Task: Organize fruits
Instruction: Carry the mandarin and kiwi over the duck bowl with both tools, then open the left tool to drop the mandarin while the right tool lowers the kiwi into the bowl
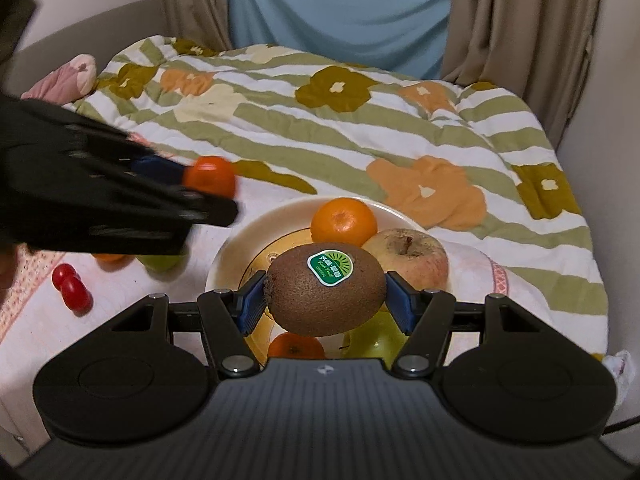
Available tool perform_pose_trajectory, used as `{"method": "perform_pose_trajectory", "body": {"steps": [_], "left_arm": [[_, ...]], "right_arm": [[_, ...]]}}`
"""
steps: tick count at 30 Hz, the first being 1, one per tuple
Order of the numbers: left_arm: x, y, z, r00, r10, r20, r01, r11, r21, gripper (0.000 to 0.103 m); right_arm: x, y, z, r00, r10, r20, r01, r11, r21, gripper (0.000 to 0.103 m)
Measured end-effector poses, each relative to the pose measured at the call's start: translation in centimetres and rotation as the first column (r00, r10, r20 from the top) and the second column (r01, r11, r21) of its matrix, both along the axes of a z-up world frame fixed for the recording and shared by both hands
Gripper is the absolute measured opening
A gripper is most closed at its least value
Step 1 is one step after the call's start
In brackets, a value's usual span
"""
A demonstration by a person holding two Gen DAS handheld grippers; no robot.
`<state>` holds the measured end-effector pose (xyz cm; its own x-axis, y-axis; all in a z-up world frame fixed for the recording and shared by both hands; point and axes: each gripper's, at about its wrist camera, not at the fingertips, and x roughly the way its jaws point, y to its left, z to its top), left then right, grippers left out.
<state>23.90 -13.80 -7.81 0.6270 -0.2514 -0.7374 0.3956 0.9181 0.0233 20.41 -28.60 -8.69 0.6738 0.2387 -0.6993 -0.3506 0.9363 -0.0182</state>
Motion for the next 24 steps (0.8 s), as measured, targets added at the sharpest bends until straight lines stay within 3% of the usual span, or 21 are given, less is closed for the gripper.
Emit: {"method": "perform_pose_trajectory", "body": {"steps": [11,13,15,17,24], "left_arm": [[3.6,-2.7,-3.7,0.996,0.021,-0.085,-0.018,0.999,0.031,0.042],[4.0,-2.6,-3.8,0.996,0.032,-0.083,-0.029,0.999,0.033,0.054],[4.1,-2.3,-3.5,0.996,0.048,-0.071,-0.045,0.998,0.035,0.079],[3.9,-1.8,-3.1,0.996,0.060,-0.058,-0.060,0.998,0.011,0.090],[2.2,0.2,-1.3,0.991,0.125,-0.042,-0.126,0.992,-0.007,0.092]], "right_arm": [[0.7,-0.9,-2.0,0.998,0.064,-0.018,-0.064,0.998,0.008,0.077],[0.8,-0.8,-2.1,0.997,0.071,-0.019,-0.071,0.997,0.008,0.077],[0.9,-0.9,-2.3,0.997,0.075,-0.018,-0.075,0.997,0.002,0.077],[1.0,-0.9,-2.3,0.997,0.081,-0.015,-0.081,0.997,0.000,0.077],[0.7,-0.5,-1.8,0.993,0.119,0.006,-0.118,0.992,-0.037,0.077]]}}
